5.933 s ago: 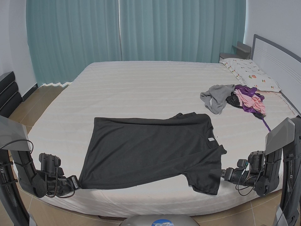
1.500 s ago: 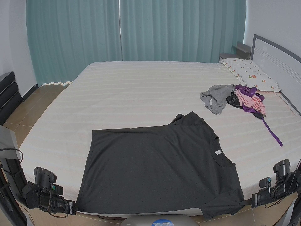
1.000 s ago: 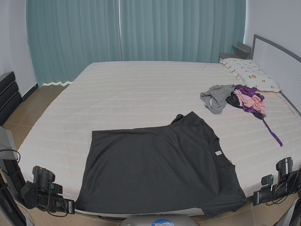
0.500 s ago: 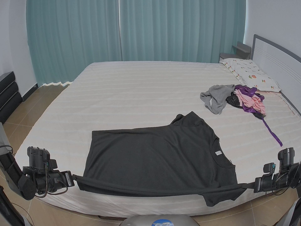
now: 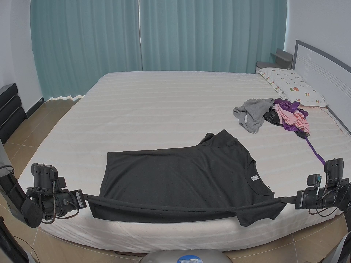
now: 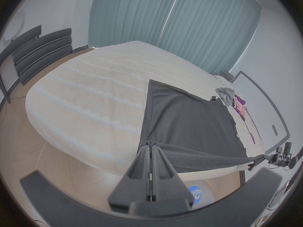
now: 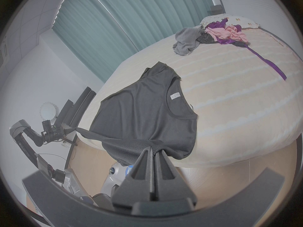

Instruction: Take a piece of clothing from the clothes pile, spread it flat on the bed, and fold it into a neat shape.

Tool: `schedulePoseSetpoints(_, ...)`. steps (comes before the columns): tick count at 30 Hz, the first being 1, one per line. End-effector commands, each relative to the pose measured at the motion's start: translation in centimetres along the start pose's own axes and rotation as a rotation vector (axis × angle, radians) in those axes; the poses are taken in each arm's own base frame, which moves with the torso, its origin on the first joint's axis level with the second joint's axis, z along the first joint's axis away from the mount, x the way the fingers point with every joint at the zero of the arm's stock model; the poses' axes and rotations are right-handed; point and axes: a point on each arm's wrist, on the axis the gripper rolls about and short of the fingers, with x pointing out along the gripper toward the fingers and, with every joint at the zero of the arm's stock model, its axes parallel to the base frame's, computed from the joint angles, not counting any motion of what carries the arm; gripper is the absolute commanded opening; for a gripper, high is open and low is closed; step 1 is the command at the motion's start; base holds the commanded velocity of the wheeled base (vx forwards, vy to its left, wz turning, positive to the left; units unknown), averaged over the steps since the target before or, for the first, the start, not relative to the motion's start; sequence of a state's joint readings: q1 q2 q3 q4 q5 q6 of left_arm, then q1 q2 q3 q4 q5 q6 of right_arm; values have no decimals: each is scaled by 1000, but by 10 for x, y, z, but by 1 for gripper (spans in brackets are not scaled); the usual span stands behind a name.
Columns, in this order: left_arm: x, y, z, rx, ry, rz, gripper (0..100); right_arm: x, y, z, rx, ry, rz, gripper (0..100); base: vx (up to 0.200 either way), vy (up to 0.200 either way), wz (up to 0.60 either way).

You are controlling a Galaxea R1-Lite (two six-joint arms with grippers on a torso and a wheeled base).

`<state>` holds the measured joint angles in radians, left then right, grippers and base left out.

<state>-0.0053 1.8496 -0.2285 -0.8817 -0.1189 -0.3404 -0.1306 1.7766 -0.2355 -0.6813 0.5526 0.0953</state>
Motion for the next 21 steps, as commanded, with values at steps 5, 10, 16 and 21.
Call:
schedulePoseSetpoints(5, 14, -1, 6, 1, 5, 1, 0, 7, 3, 14, -1, -23, -4, 0, 0, 0, 0)
schedulePoseSetpoints(10, 26, 0, 6, -1, 22, 7, 0, 15, 1, 22, 10, -26, -8, 0, 0, 0, 0)
schedulePoseSetpoints(16, 37, -1, 11, 3, 20, 1, 0, 27, -3, 25, 13, -10, -19, 0, 0, 0, 0)
schedulePoseSetpoints(21, 51, -5, 18, 12, 6, 1, 0, 41, -10, 31, 20, 0, -20, 0, 0, 0, 0)
